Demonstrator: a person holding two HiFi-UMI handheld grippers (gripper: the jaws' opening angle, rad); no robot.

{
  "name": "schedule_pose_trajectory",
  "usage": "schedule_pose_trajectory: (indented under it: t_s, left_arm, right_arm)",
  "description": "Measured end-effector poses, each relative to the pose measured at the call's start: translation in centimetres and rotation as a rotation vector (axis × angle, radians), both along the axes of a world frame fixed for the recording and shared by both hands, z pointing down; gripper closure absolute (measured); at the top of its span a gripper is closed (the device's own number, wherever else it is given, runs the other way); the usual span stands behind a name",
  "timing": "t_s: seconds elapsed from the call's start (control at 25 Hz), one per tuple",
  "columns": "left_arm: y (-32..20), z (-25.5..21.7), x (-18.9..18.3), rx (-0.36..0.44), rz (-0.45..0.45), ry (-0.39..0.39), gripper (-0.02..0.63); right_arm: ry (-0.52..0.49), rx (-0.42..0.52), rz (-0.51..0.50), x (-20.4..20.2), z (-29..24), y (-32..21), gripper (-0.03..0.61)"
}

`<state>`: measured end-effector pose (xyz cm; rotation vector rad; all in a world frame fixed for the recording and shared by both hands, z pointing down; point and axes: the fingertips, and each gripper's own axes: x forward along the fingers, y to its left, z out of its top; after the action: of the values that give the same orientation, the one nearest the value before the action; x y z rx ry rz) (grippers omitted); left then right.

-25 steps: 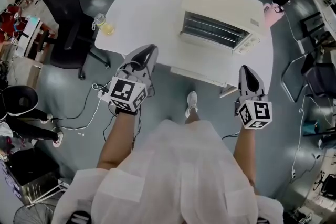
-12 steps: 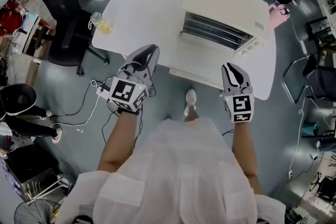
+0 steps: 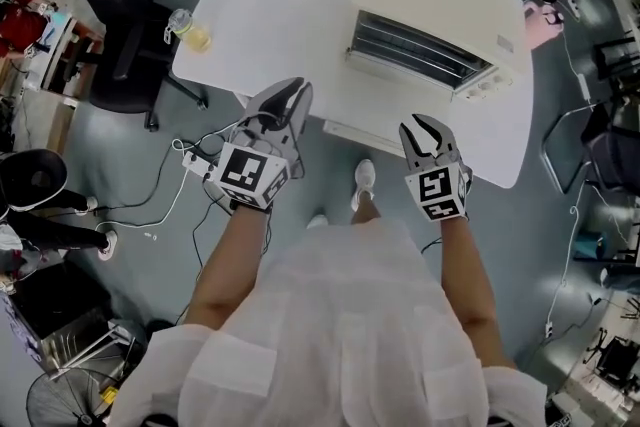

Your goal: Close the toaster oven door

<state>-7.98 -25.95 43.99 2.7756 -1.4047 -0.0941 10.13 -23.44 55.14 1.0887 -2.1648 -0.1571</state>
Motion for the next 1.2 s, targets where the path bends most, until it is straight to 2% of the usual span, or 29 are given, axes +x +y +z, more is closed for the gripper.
schedule_pose_trajectory:
  t_s: [0.32, 0.84, 0.96, 1.2]
  left_arm:
    - [0.0, 1.3, 0.4, -0.023, -0.006, 0.011, 0.594]
    - [-0.9, 3.2, 1.4, -0.074, -0.015, -0.007, 0.594]
    - [-1.0, 3.8, 1.5, -0.077, -0.008, -0.002, 0.594]
    - [-1.3, 4.7, 2.1, -0.087, 0.006, -0.008, 0.594]
  right_arm:
    - [0.210, -0.086, -0.129, -1.8, 6.5, 1.0, 0.440]
    - [0.481, -0.157, -0.258, -2.3, 14.7, 1.8, 0.419]
    - [0.521, -0.178, -0.280, -2.3, 16.3, 2.2, 0.416]
    - [0.534, -0.229, -0.267, -2.1, 18.7, 2.4, 0.413]
